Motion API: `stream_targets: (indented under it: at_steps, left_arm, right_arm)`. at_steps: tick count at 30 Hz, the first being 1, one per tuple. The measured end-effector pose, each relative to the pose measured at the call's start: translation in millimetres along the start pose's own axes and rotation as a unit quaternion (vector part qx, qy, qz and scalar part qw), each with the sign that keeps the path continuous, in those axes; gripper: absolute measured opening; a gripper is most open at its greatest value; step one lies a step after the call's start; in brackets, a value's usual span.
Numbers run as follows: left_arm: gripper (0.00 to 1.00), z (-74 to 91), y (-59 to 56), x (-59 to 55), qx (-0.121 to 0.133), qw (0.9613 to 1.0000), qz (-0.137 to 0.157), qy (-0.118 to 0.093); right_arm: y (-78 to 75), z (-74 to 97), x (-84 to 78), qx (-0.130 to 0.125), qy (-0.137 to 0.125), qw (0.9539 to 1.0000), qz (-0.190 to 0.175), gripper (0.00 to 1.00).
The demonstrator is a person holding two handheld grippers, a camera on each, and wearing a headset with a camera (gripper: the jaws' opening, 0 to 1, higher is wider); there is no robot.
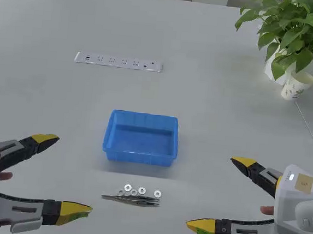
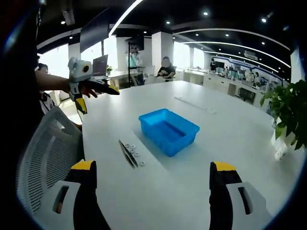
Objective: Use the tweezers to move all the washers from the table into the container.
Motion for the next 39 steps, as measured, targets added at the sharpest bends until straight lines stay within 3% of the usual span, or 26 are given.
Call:
stream_targets:
  at_steps: [39]
  left_arm:
    - [0.99,-1.1,3.7,1.5,-0.003,1.0,0.001,-0.001]
  right_arm:
    - [-4.8,-0.4,-1.0,-0.001,0.003,1.0,-0.005,0.99]
Point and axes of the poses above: the centre of the closed fingertips' face, and the gripper's own axes: z roughly backward along the fingers, y roughly to its left, x roughly out of its top, the point moved 4 cm from there along z, roughly backward along the fingers, and after that the axes turned 7 degrees about -x, right-handed, at the moved point
